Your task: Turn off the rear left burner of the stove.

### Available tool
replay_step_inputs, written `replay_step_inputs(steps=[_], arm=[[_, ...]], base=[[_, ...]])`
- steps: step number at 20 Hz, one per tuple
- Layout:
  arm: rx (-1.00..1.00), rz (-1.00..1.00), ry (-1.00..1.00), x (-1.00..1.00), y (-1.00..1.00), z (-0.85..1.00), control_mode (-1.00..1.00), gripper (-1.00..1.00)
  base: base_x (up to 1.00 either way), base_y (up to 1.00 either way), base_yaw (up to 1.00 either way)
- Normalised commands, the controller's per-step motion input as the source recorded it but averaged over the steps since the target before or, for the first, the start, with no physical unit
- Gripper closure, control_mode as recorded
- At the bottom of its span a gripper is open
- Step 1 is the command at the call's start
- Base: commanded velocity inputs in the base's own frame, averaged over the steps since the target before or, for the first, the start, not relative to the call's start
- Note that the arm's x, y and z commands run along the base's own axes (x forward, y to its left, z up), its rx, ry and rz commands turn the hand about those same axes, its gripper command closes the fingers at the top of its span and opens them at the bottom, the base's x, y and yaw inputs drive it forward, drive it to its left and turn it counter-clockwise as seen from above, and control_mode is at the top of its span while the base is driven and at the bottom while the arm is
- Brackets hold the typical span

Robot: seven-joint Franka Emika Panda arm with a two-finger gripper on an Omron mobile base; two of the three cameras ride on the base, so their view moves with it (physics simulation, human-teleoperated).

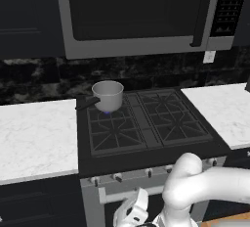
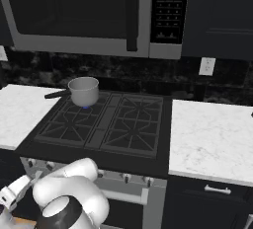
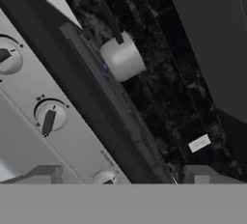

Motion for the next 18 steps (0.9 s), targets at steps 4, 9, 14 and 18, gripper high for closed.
replay_step_inputs(steps=[4, 9, 14, 18], arm=[[0.01, 0.0, -0.08, 0.21, -0.01, 0.25, -1.0, -1.0], [0.11, 0.05, 0.0, 0.06, -0.11, 0.03, -1.0, -1.0], [0.22, 0.12, 0.0, 0.05, -0.23, 0.0, -1.0, -1.0], [0.08, 0.07, 0.0, 0.03, -0.06, 0.0, -1.0, -1.0]], base=[[0.0, 0.0, 0.0], [0.0, 0.0, 0.0], [0.0, 0.0, 0.0], [0.0, 0.0, 0.0]])
